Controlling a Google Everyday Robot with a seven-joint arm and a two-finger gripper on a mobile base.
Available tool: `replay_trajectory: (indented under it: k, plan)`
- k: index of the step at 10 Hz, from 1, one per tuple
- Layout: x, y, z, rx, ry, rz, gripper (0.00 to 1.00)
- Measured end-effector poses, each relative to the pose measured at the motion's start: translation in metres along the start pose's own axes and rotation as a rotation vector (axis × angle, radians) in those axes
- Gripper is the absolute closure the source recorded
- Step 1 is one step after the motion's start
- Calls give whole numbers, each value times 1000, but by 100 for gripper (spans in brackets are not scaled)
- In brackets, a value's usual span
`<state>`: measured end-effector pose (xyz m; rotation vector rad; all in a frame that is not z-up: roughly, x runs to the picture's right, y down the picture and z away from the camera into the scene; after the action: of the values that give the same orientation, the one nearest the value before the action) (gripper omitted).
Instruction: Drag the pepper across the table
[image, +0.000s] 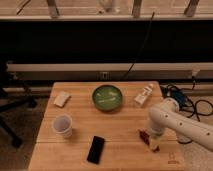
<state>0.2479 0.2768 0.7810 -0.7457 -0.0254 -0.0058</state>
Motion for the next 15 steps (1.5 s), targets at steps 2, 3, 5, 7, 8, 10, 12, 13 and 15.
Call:
replay_trajectory:
  k: [2,3,5,7,8,10,12,13,15]
  plan:
    - [1,6,3,-8,-26,7,71]
    - [1,7,2,-10,-42,5,79]
    - [3,3,-2,-12,-49,-1,98]
    - [2,-1,-2,-8,-19,-10,100]
    - [5,0,-2,-9,-25,-9,100]
    - [3,-3,-3,-9,-28,-24,100]
    - [3,-5,-4,-9,-19,-33,100]
    - [4,-6,-4,-8,-18,-36,100]
    - [4,-8,-5,-8,-17,-45,100]
